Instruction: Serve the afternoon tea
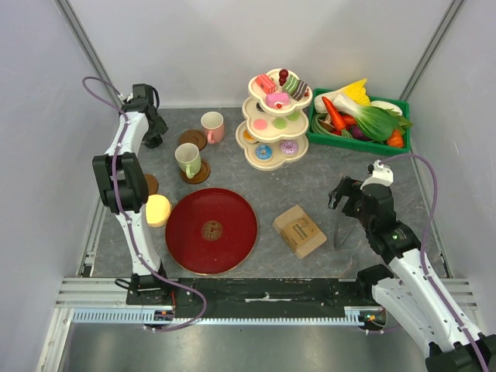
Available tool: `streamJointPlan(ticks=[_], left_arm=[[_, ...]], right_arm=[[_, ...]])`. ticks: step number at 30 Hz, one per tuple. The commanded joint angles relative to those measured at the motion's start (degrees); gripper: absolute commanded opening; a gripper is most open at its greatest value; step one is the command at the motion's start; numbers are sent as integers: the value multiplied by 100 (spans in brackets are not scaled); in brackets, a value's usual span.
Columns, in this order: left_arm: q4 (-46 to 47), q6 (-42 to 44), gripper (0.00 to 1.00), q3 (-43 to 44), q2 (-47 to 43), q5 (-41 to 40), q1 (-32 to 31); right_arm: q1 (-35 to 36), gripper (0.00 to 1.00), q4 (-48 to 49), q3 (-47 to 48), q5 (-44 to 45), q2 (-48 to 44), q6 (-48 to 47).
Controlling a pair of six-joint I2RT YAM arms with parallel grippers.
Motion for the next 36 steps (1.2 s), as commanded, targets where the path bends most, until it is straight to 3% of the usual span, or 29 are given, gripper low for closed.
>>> streamJointPlan(ticks=[1, 13, 20, 28, 33, 36], left_arm=[[-341, 110, 64, 222, 27, -58, 48], [-544, -312, 47, 327, 88, -189, 48], [-359, -23, 36, 599, 264, -356, 47], [-307, 171, 35, 487, 186, -181, 39], [45, 276, 30, 248, 80, -75, 39], [45, 224, 19, 284, 115, -92, 39]], right_arm=[[-5, 98, 149, 121, 65, -54, -68], [-13, 98, 70, 244, 118, -221, -139], [-5, 98, -18, 324, 215, -326, -174], [-13, 98, -115, 403, 329, -326, -218], [-5, 98, -159, 455, 373, -326, -218], [-5, 98, -194, 491, 478, -405, -226]])
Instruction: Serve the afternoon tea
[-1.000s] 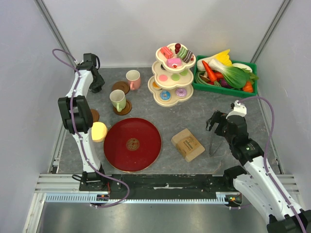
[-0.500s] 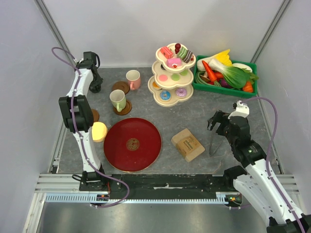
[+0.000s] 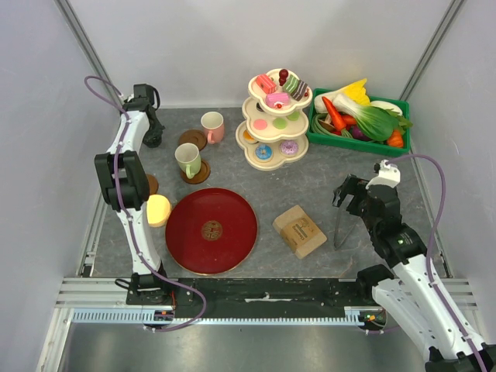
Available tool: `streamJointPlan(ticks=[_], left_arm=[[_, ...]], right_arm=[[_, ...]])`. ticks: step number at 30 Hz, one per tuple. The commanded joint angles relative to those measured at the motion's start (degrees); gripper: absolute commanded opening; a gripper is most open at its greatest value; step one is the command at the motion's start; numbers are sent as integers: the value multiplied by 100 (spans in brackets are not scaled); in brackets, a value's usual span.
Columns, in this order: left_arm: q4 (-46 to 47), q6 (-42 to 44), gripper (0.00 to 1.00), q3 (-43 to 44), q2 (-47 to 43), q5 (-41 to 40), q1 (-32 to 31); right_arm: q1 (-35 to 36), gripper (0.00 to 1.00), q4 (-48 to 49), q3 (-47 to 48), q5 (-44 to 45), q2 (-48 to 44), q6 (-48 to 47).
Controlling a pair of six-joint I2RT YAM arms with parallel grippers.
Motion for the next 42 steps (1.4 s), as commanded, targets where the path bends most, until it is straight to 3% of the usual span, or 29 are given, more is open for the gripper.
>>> streamJointPlan(ticks=[1, 2, 3, 9, 17, 27, 42], left_arm=[[303, 156, 14, 17, -141, 32, 37], [303, 165, 5, 17, -132, 32, 28], [312, 165, 2, 26, -141, 41, 28], [426, 332, 2, -158, -255, 59, 37], [1567, 244, 2, -1493, -1326, 6, 37], [2096, 68, 2, -2320, -2373, -926, 37], [2693, -432, 2, -4816, -4367, -1357, 37]], right_arm=[[-5, 98, -67, 303, 286, -139, -95], [-5, 98, -67, 311, 286, -148, -104], [-5, 98, -67, 311, 295, -165, -104], [-5, 98, -103, 347, 295, -174, -113], [-5, 98, -111, 338, 260, -183, -113], [-5, 98, -68, 303, 207, -183, -130], [-13, 98, 29, 259, -39, -192, -166]])
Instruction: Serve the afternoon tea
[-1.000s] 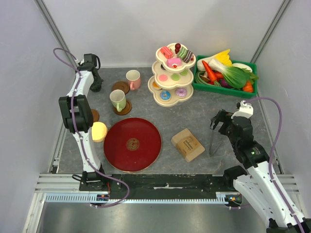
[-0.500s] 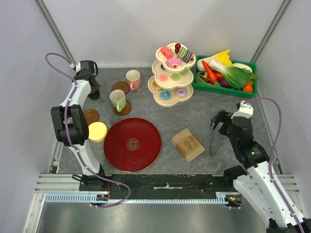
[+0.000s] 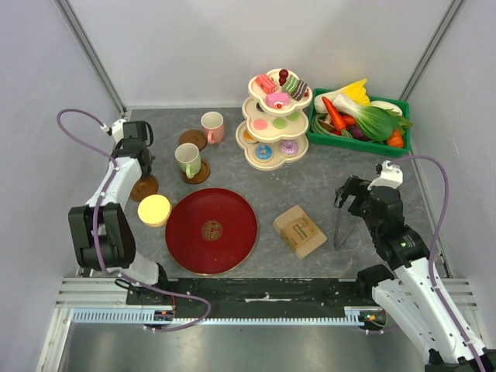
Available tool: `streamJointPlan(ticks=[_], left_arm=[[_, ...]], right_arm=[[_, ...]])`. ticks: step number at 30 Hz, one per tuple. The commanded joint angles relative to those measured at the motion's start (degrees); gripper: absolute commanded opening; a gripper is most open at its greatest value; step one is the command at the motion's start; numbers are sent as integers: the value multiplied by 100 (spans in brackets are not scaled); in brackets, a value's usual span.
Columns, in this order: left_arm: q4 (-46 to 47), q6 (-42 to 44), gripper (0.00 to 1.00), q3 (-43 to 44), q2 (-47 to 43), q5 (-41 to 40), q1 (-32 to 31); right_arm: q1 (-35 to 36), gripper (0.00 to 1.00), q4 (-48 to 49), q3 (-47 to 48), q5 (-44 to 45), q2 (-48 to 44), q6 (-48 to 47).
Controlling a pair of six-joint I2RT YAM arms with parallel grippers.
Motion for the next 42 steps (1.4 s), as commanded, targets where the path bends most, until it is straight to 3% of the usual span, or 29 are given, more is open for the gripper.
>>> streamJointPlan(ticks=[1, 11, 23, 25, 27, 31, 35, 36, 42], left_arm=[[744, -398, 2, -454, -906, -471, 28], [911, -601, 2, -1483, -1391, -384, 28], [595, -565, 3, -1440, -1135, -120, 19], [516, -583, 14, -1440, -1179, -50, 19], [472, -609, 34, -1431, -1223, -32, 28], [349, -706, 58, -1387, -1294, -94, 28], [208, -741, 73, -1299, -1434, -6, 28], [191, -741, 82, -1273, -1487, 29, 28], [-11, -767, 95, -1001, -2005, 520, 19]], right_arm=[[-5, 98, 206, 158, -137, -58, -104], [-13, 98, 233, 149, -243, -32, -105], [-5, 98, 232, 158, -278, -15, -113], [-5, 98, 233, 167, -287, -6, -122], [-13, 98, 215, 167, -296, -14, -122], [-5, 98, 224, 158, -296, -23, -113], [-5, 98, 224, 167, -331, -14, -113], [-5, 98, 215, 158, -331, -32, -122], [-13, 98, 206, 158, -313, -50, -113]])
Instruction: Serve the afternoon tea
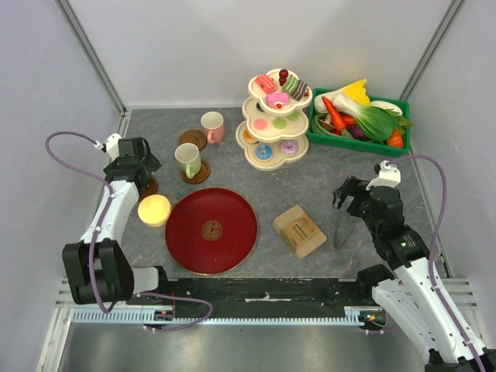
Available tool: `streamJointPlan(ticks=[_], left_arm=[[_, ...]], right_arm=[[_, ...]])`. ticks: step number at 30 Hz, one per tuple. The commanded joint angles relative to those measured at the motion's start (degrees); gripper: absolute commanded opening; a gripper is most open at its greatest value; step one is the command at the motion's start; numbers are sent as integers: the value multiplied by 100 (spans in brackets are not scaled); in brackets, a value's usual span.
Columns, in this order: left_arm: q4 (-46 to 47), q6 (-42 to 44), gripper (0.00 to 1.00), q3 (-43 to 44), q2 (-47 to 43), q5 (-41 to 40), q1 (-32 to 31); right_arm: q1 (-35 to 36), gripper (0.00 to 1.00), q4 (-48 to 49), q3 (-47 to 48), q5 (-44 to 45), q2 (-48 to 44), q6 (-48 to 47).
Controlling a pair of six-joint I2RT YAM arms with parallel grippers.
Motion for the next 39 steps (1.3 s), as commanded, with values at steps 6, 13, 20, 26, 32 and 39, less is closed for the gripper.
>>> streamJointPlan(ticks=[6, 13, 20, 26, 32, 39], left_arm=[[52, 178, 96, 922, -700, 1626, -191], [359, 1662, 97, 2503, 660, 2881, -1290], [-737, 2525, 98, 4675, 2769, 2738, -1747], [-1029, 2692, 98, 5318, 3720, 2507, -1792], [-1125, 2868, 98, 5336, 4221, 2612, -1800], [-1134, 2903, 94, 5511, 4731, 2595, -1791]], right_arm=[[-5, 98, 209, 141, -16, -115, -74], [-5, 98, 217, 114, 19, -151, -65], [-13, 98, 191, 97, 63, -89, -48], [-13, 98, 182, 88, 125, -63, -30], [-13, 98, 156, 79, 151, -45, -12], [-5, 98, 147, 79, 195, -45, -12]])
